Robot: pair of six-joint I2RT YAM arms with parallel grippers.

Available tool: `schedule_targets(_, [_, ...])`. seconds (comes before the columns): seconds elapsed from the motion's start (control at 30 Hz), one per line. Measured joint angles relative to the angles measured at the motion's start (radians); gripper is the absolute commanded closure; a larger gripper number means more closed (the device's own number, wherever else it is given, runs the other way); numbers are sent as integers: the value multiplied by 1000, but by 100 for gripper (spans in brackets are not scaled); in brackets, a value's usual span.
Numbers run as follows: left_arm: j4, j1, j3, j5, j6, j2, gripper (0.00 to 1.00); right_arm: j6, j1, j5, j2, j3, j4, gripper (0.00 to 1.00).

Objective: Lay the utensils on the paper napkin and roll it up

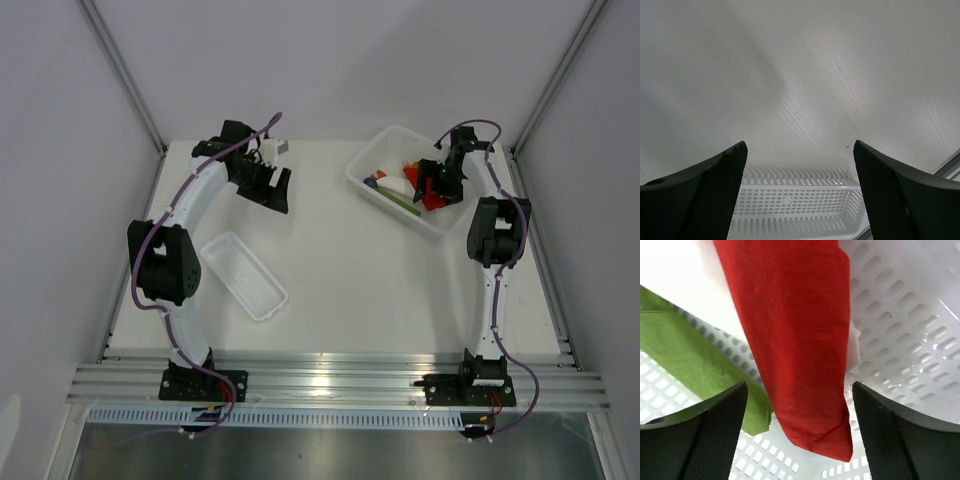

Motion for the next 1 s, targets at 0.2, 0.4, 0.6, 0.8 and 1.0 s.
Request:
schedule_targets(0.2, [-1, 0, 3, 1, 0, 0, 10, 0, 35, 115, -5, -11, 19, 10])
schedule_targets(0.4, [-3, 0, 3, 7, 0, 0, 10, -2, 61, 207, -11, -29, 37, 10])
schedule_targets(0.6, [-4, 0, 4, 8, 0, 0, 10, -16, 62, 230, -38, -61, 63, 7])
schedule_targets(0.8, [-6, 0, 5, 9, 0, 0, 11, -26, 62, 259, -80, -61, 77, 5])
schedule_targets(1.0, [-7, 0, 5, 11, 0, 0, 10, -36, 62, 260, -117, -61, 97, 4])
